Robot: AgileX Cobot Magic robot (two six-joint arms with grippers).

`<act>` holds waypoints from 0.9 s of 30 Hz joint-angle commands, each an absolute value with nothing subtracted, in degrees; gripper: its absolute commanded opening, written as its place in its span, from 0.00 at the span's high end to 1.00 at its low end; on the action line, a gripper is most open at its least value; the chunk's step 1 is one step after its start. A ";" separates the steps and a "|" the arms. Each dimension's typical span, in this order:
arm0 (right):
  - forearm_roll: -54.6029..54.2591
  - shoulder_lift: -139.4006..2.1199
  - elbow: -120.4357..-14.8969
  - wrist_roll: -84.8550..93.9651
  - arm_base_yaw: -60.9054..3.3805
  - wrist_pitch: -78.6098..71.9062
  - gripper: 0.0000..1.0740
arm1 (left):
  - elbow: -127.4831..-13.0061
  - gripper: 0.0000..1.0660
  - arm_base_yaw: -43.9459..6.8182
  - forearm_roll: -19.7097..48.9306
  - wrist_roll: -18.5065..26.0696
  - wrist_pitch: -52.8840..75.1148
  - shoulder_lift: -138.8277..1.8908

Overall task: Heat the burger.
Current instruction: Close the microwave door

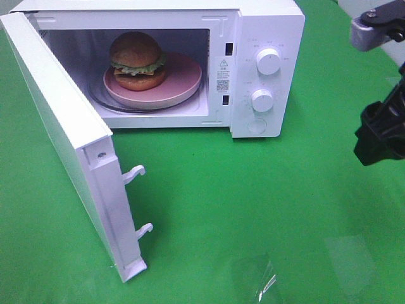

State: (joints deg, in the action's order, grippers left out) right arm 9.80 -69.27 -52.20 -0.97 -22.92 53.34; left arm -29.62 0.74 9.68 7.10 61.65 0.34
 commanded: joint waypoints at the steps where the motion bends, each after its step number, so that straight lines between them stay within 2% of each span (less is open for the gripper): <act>1: 10.71 -66.63 -49.50 -2.06 -22.57 54.89 0.36 | -29.62 0.16 0.86 10.03 7.05 61.59 0.46; 7: 10.43 -58.79 -42.40 -3.09 -22.57 56.72 0.36 | -29.62 0.16 0.86 10.03 7.05 61.59 0.46; 17: 9.63 -47.04 -38.10 -3.61 -22.57 61.19 0.36 | -29.62 0.16 0.86 10.03 7.05 61.59 0.46; 21: 8.94 -39.59 -35.87 -3.55 -22.57 61.31 0.33 | -29.62 0.16 0.86 10.03 7.05 61.59 0.46; 24: 8.37 -33.29 -33.98 -3.61 -19.82 61.08 0.25 | -29.62 0.16 0.86 10.03 7.05 61.59 0.46; 25: 8.25 -29.97 -33.00 -3.55 -17.13 60.79 0.24 | -29.62 0.16 0.86 10.03 7.05 61.59 0.46; 27: 8.31 -28.30 -32.60 -3.50 -15.99 60.68 0.25 | -29.62 0.16 0.86 10.03 7.05 61.59 0.46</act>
